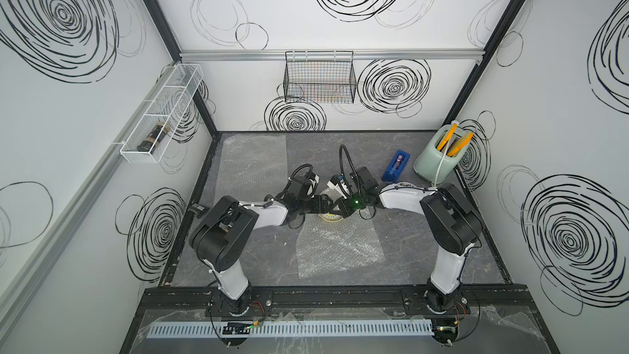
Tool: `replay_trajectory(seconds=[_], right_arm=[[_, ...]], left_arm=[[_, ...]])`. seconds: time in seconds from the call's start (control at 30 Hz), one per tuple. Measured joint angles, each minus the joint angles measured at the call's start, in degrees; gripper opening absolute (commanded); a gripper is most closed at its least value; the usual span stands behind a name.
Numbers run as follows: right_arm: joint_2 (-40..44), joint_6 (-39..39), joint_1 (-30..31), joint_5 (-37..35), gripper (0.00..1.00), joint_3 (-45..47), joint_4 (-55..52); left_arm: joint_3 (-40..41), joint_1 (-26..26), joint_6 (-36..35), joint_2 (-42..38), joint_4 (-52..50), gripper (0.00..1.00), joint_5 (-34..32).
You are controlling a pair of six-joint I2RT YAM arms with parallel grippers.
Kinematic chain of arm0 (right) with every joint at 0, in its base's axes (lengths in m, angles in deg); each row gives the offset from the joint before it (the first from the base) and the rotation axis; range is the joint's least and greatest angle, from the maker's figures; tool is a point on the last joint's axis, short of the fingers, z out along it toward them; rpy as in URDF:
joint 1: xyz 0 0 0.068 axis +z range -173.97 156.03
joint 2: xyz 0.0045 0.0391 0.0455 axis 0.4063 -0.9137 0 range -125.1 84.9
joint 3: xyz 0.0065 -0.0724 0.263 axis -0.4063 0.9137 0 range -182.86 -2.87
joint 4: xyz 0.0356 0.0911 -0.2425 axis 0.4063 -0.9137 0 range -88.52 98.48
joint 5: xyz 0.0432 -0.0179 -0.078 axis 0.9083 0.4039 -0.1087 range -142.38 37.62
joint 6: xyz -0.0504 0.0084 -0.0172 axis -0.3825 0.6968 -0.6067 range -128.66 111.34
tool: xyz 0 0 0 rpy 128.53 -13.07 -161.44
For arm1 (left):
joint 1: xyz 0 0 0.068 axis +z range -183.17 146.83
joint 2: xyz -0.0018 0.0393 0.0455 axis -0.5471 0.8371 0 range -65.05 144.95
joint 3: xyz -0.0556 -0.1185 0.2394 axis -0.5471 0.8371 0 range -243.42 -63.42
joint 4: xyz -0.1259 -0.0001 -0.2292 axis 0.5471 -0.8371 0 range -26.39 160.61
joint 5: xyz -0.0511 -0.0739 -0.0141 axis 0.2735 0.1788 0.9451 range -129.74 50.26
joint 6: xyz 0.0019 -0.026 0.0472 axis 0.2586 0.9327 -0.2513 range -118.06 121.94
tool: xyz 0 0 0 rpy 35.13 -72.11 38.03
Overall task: Wrap bowls in bubble wrap
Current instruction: Wrap the bowl in bubble wrap.
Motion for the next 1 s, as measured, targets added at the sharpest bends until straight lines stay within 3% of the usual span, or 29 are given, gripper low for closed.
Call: replay_trajectory(seconds=[0.27,0.57,0.7,1.0], right_arm=[[2.29,0.50,-0.35,-0.44,0.40,0.07,-3.10],[14.56,3.48,-4.59,-1.49,0.49,1.29,-2.36],[17.49,5.18,-7.76,-6.01,0.62,2.14,-1.42],[20.96,8.79,-11.89,-17.92,0.69,8.74,-3.28]], left_arm=[[-1.51,-0.87,-1.29,1.60,-2.69,0.75,-3.32],[-1.55,-1.44,-2.12,1.81,-3.13,0.74,-3.65],[-1.55,-1.42,-2.19,1.79,-3.17,0.73,-3.72],[-1.66,-1.44,-2.64,1.79,-3.91,0.68,-4.74]])
